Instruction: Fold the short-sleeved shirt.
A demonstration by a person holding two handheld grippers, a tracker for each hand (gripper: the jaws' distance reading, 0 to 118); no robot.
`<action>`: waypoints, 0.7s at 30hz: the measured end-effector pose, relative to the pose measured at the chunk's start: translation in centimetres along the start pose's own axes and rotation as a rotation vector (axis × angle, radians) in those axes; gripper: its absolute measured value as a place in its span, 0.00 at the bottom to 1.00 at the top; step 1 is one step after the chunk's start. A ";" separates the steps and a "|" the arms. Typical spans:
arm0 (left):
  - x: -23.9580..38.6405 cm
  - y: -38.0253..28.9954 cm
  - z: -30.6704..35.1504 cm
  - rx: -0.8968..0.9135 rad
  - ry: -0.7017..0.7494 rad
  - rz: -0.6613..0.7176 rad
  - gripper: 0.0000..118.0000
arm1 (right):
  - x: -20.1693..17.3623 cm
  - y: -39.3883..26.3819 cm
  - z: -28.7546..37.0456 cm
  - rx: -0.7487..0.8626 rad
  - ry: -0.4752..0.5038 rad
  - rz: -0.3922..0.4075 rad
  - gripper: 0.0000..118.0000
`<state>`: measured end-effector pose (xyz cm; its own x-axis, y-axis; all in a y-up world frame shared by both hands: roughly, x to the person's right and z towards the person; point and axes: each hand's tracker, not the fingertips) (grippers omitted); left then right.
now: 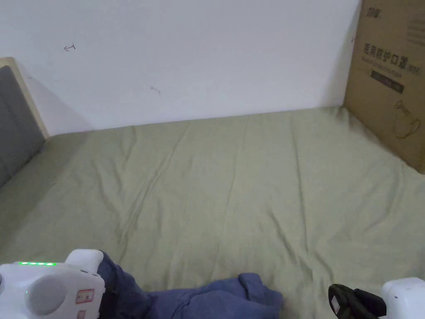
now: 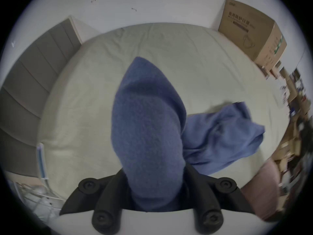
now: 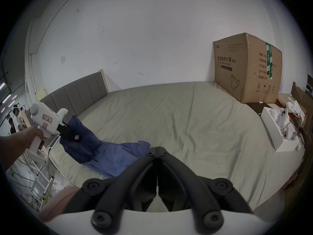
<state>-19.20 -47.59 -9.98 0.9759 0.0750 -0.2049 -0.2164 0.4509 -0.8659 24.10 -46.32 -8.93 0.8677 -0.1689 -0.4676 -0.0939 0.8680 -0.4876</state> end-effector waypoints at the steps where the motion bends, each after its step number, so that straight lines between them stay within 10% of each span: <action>1: 1.4 0.5 -0.6 -0.003 -0.045 0.017 0.07 | 0.3 -0.1 0.2 -0.004 -0.002 -0.005 0.00; 6: 9.6 2.2 -5.4 -0.096 -0.282 0.055 0.13 | 1.8 -0.1 1.5 -0.003 -0.026 -0.041 0.00; 9: 11.8 3.1 -8.0 -0.111 -0.412 0.147 0.98 | 2.5 -0.2 1.8 -0.015 -0.040 -0.057 0.00; 17: 8.4 3.1 -2.3 0.149 -0.421 0.146 0.93 | 3.5 -0.8 1.2 -0.041 -0.043 -0.089 0.00; 21: 8.2 1.3 -0.5 0.254 -0.301 0.021 0.67 | 3.6 -0.7 0.5 -0.043 -0.038 -0.090 0.00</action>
<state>-11.52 -46.82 -12.96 0.9439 0.3272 -0.0453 -0.2594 0.6493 -0.7149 27.51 -47.33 -9.89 0.8913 -0.2264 -0.3927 -0.0352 0.8292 -0.5579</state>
